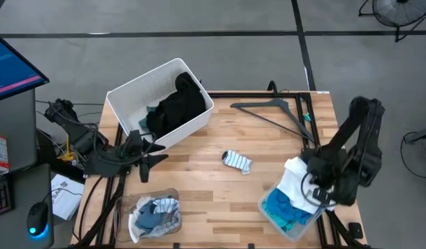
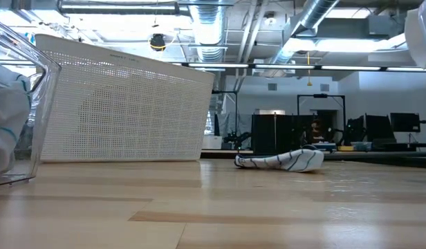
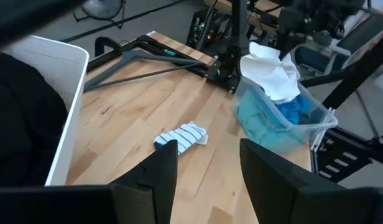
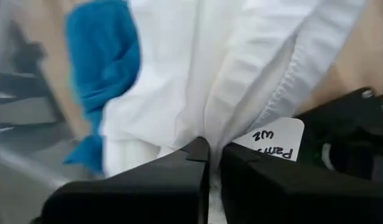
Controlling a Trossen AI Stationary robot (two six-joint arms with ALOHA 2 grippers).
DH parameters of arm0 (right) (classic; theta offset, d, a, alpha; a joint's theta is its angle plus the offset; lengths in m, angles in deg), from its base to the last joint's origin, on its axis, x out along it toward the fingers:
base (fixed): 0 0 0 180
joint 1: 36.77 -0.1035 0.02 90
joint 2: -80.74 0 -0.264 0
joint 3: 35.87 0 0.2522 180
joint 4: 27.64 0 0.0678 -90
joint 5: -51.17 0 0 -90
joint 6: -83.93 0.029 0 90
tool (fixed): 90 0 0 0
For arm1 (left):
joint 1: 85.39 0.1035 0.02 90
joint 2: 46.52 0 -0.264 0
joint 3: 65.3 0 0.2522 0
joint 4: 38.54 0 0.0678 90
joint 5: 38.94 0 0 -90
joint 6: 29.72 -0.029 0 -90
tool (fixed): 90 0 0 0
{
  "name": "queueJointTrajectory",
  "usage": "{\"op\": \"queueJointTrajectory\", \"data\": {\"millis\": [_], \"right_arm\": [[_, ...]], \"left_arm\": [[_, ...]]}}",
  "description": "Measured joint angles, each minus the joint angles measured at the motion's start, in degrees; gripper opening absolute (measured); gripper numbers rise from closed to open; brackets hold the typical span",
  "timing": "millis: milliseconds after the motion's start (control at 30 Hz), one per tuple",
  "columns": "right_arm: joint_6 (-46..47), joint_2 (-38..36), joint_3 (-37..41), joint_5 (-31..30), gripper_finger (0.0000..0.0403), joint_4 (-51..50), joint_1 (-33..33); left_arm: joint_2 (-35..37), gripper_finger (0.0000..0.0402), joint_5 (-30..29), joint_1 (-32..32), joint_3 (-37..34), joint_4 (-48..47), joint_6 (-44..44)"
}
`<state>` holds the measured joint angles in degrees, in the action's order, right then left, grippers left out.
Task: Pick & Place Cloths
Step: Put the white shorts into the right transparent bin
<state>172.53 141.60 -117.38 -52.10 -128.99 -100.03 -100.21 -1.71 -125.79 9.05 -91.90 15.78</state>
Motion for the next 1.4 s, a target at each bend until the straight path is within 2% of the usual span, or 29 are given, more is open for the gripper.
{"op": "queueJointTrajectory", "data": {"millis": [167, 367, 467, 900, 1167, 1300, 1400], "right_arm": [[-3.22, 6.25, 3.73, -2.58, 0.0005, 5.11, 0.64], [-19.48, 13.41, 7.09, -3.25, 0.0006, 20.68, 3.52], [-25.78, 17.48, 7.20, -1.34, 0.0006, 24.93, 4.86], [-28.05, 29.97, 6.70, 6.64, 0.0007, 27.47, 6.16], [-28.89, 29.39, 7.03, 7.79, 0.0014, 29.27, 8.88], [-27.25, 25.04, 7.57, 6.64, 0.0047, 24.57, 11.10], [-21.88, 21.12, 7.53, 6.57, 0.0082, 22.64, 13.09]], "left_arm": [[-0.70, 0.0154, -2.05, 0.00, 0.00, -0.04, -0.27], [-0.70, 0.0154, -3.95, 0.00, 0.00, -0.03, -0.59], [-0.70, 0.0154, -4.27, 0.00, 0.00, -0.04, -0.66], [-0.70, 0.0154, -4.57, 0.00, 0.00, 0.38, -0.59], [-0.70, 0.0173, -9.99, 0.00, 0.00, 3.44, -2.96], [-0.70, 0.0197, -11.71, 1.28, 0.03, 5.20, -4.58], [-0.70, 0.0215, -11.55, 2.64, 0.03, 6.86, -4.59]]}}
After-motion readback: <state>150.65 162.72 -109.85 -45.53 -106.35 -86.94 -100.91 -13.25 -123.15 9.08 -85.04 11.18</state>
